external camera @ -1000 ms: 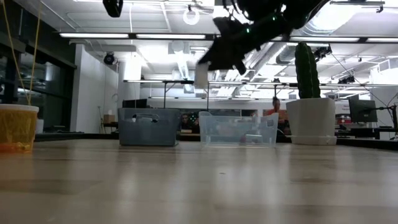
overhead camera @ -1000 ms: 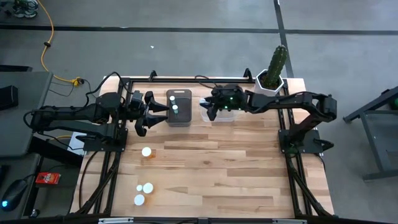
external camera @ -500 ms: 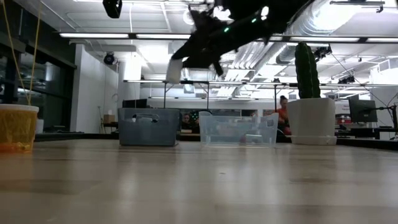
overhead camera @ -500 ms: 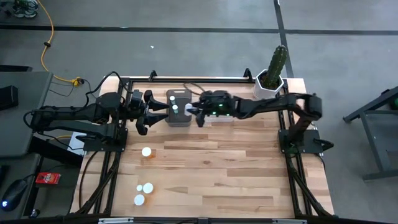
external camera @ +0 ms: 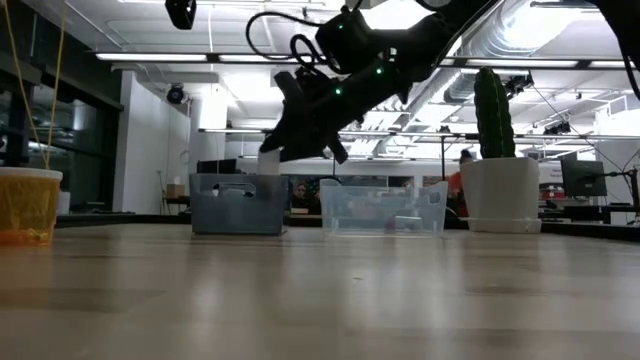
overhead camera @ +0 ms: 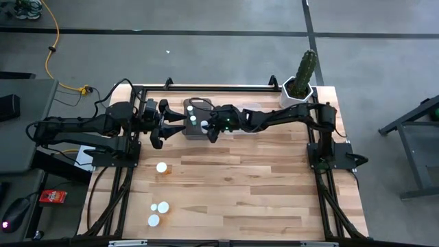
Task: Pick and place medicine bottles into bin by pill shape (circle, oval)
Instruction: Put the white tablet bottle into the black bin, then put the orange capsule bottle into the transparent bin
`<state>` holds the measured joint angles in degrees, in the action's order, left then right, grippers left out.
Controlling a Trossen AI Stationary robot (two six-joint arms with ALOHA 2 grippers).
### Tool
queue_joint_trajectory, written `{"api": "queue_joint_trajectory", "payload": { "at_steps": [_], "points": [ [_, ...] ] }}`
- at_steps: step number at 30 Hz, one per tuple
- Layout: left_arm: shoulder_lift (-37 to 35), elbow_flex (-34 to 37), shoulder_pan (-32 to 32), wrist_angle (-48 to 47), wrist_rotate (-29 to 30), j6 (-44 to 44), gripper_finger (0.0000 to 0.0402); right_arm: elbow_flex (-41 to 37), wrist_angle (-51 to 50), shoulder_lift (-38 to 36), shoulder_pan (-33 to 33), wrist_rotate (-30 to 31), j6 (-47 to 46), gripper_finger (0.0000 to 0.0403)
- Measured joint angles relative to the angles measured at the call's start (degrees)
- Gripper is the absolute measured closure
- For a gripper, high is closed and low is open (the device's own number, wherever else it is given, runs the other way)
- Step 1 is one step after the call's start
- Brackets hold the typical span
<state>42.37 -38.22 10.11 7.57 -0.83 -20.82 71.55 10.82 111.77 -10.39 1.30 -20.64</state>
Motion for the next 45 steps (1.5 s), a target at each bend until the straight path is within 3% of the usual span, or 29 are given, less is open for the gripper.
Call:
{"api": "queue_joint_trajectory", "payload": {
  "at_steps": [9,19,24,27,33,35,40,45],
  "points": [
    [0.0,0.0,0.0,-0.02,-0.05,0.01,0.0188,-0.02,-3.88,0.01,0.0,0.0,0.06,0.0279],
    [-0.01,0.0,0.0,-0.02,-0.21,2.58,0.0188,-0.04,-5.09,0.01,-0.13,1.55,1.3,0.019],
    [0.0,0.0,0.0,-0.03,-0.21,2.56,0.0188,1.49,-5.89,-1.75,-0.18,1.42,4.22,0.0177],
    [-0.02,0.0,0.0,-0.02,-0.21,2.58,0.0188,1.62,-9.24,-6.16,-0.37,1.28,7.25,0.0177],
    [-0.01,0.0,0.0,-0.08,-0.21,2.76,0.0188,1.32,-25.65,-17.92,-0.18,1.74,12.0,0.0176],
    [-0.01,0.0,0.0,-0.09,-0.21,3.33,0.0188,-0.48,-25.85,-22.12,0.62,1.91,11.58,0.0176],
    [0.0,0.0,-0.04,-0.09,0.01,3.69,0.0188,-11.06,-19.08,-32.2,5.42,5.4,5.94,0.0176],
    [0.0,0.0,-0.04,-0.15,0.01,6.22,0.0188,-23.84,-3.19,-40.63,11.52,9.87,-1.9,0.0176]
  ]
}}
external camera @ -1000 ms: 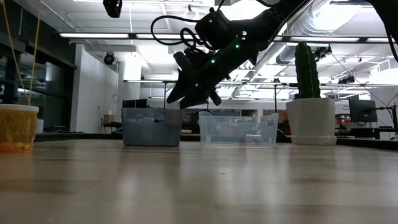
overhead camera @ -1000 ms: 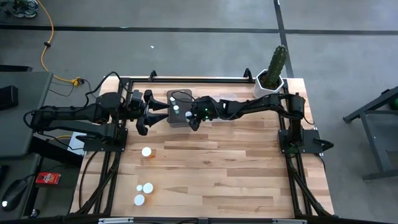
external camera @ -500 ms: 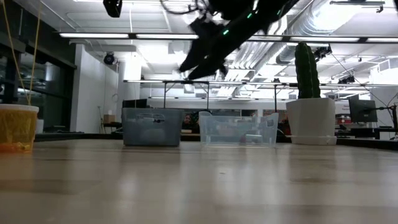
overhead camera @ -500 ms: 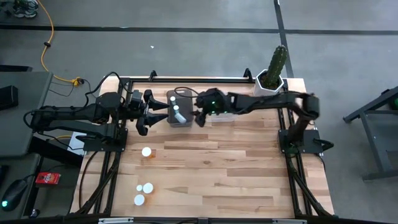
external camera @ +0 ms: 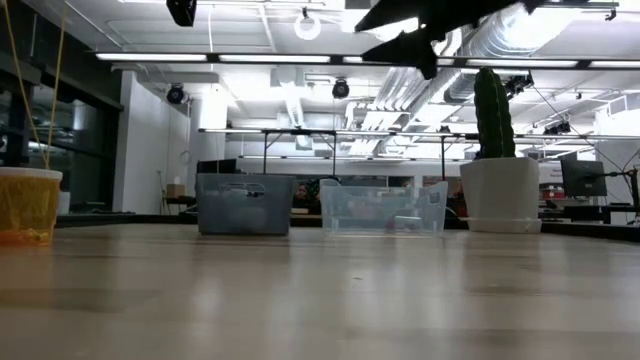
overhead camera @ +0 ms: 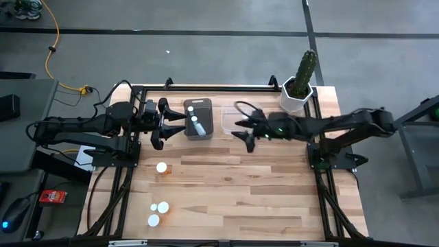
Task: Pick and place medicine bottles into bin by pill shape (circle, oval)
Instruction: Put the orange capsule bottle into the transparent bin
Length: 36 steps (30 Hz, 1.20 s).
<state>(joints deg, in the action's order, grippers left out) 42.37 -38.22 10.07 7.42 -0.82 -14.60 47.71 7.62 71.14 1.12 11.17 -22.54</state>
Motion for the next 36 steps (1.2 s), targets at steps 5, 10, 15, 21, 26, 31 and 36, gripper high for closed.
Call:
{"api": "queue_joint_trajectory", "payload": {
  "at_steps": [5,10,15,21,26,31,36],
  "points": [
    [0.0,0.0,0.04,-0.37,0.2,0.25,0.0188,-7.55,11.83,-4.84,3.93,2.07,-2.96,0.0176],
    [-0.01,0.0,0.04,-1.08,1.33,0.25,0.0188,-8.05,15.7,-6.01,5.07,2.53,2.06,0.0176],
    [0.0,0.0,0.02,-3.47,3.23,0.25,0.0188,-6.27,16.28,-6.0,5.03,2.39,7.51,0.0176],
    [0.0,-0.03,-0.49,-4.29,3.17,-0.25,0.0188,-5.84,16.14,-5.99,5.03,2.39,10.4,0.0176],
    [1.72,-5.45,-6.23,-19.32,2.78,0.24,0.0188,-5.82,15.75,-5.98,4.9,2.37,9.04,0.0176],
    [5.66,-13.44,-14.59,-41.07,4.65,1.62,0.0188,-5.8,15.75,-5.97,4.9,2.37,8.89,0.0176],
    [7.97,-15.4,-22.81,-53.02,10.58,-3.34,0.0188,-5.77,15.25,-5.96,4.9,2.37,8.61,0.0176]
  ]
}}
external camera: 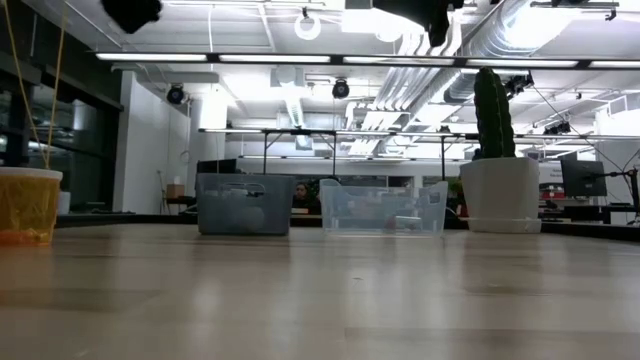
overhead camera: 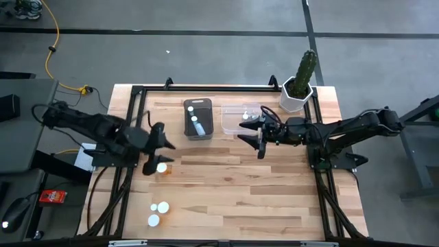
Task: Pick and place medicine bottles into bin by pill shape (circle, oval)
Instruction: Put the orange capsule bottle into the transparent bin
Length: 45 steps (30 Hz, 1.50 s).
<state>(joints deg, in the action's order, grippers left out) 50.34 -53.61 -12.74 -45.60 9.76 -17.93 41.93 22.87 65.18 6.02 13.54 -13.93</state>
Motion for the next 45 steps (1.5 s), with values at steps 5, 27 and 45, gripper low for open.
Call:
{"api": "queue_joint_trajectory", "payload": {
  "at_steps": [5,27,45],
  "points": [
    [2.03,-0.01,-5.25,-7.24,1.44,-6.13,0.0178,0.0,-1.36,0.01,0.0,0.0,-1.23,0.0176],
    [7.48,11.07,-8.05,-11.07,-1.33,-12.45,0.008,0.02,-4.1,0.03,0.0,1.52,-2.73,0.0176],
    [9.6,14.32,-8.11,-7.05,-0.02,-7.17,0.008,0.02,-6.19,0.05,0.0,2.94,-2.56,0.0176]
  ]
}}
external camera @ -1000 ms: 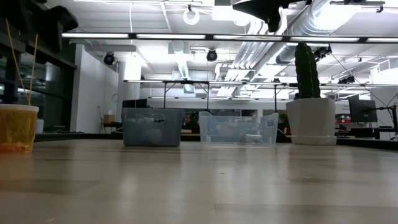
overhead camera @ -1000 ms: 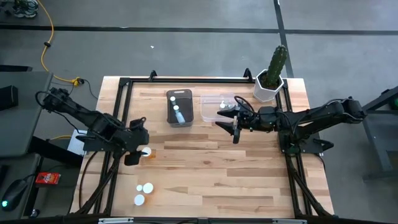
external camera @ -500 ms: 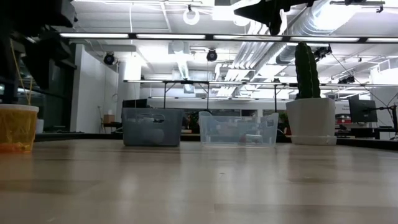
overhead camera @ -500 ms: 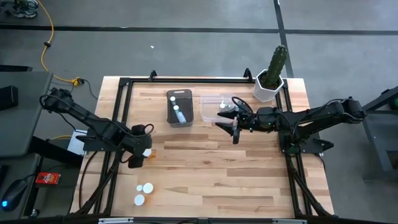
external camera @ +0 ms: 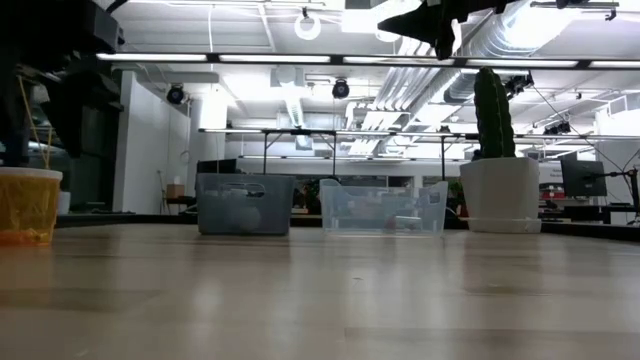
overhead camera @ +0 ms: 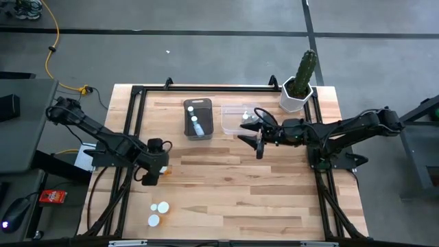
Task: Pick and place medicine bottles into bin by pill shape (circle, oval)
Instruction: Put the orange capsule bottle into the transparent bin
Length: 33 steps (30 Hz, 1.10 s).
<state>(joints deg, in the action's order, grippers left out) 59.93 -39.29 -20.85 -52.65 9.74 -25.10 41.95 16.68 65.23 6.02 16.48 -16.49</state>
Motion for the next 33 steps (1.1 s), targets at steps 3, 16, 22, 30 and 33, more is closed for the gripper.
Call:
{"api": "queue_joint_trajectory", "payload": {
  "at_steps": [3,16,22,30,33],
  "points": [
    [2.76,-0.02,-0.27,0.04,-0.52,0.37,0.008,0.0,-0.9,0.0,0.0,1.11,0.0,0.0176],
    [9.19,-0.11,-2.58,0.0,-1.0,-0.89,0.008,0.0,-1.08,0.0,0.0,1.61,-0.15,0.0176],
    [9.65,-0.11,-2.57,0.09,1.77,-1.75,0.0082,0.0,-1.11,0.0,0.0,1.61,-1.37,0.0176],
    [9.65,-0.11,-2.57,-0.34,1.16,-1.75,0.0125,0.0,-1.16,0.0,0.0,1.61,-1.51,0.0176],
    [9.65,-0.11,-2.57,-0.25,1.26,-1.75,0.0132,0.0,-1.16,0.0,0.0,1.61,-1.51,0.0176]
  ]
}}
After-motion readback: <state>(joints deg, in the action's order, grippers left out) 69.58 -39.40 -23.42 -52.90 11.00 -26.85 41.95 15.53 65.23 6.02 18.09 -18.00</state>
